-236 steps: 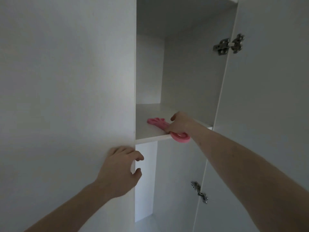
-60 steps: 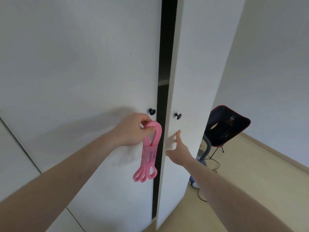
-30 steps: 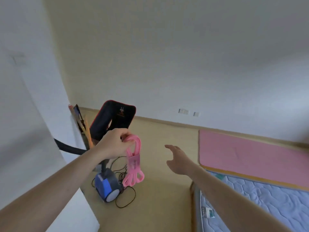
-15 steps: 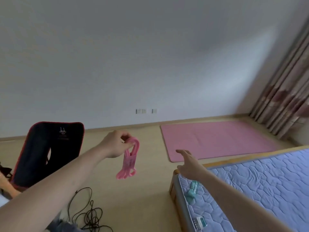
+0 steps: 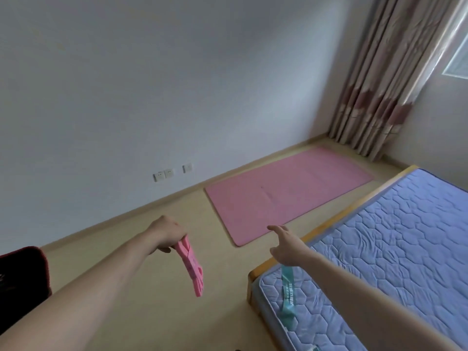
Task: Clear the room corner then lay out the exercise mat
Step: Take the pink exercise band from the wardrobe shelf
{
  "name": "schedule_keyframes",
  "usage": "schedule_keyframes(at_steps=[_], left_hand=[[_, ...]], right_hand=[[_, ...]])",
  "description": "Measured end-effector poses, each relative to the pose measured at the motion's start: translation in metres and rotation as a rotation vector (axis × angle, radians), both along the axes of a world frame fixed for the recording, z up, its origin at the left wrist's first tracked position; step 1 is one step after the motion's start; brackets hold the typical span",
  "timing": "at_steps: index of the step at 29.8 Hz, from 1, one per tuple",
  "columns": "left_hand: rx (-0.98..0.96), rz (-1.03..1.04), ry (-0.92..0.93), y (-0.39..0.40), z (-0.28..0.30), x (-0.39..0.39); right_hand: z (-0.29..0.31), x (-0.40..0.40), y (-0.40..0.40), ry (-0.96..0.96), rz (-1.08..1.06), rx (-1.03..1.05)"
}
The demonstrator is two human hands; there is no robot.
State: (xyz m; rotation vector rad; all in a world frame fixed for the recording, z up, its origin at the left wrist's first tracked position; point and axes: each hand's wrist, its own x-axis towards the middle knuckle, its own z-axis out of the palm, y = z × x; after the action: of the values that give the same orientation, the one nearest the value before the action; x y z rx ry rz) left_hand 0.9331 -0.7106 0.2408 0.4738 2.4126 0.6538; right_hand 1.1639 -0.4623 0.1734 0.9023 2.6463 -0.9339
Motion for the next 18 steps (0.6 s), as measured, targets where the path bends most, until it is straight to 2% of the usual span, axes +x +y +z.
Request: schedule_keyframes(at_steps=[3, 10, 18], left_hand=[[-0.038, -0.004, -0.041, 0.046, -0.016, -0.048], [0.044, 0.004, -0.089, 0.134, -0.039, -0.154], [0.103, -0.188, -0.113, 0.265, -0.071, -0.268]], right_hand=[[-0.011, -0.039, 0.043, -0.031, -0.036, -0.024], [-0.012, -0.113, 0.122, -0.068, -0.128, -0.031], [-0.034, -0.197, 0.197, -0.081, -0.350, -0.034]])
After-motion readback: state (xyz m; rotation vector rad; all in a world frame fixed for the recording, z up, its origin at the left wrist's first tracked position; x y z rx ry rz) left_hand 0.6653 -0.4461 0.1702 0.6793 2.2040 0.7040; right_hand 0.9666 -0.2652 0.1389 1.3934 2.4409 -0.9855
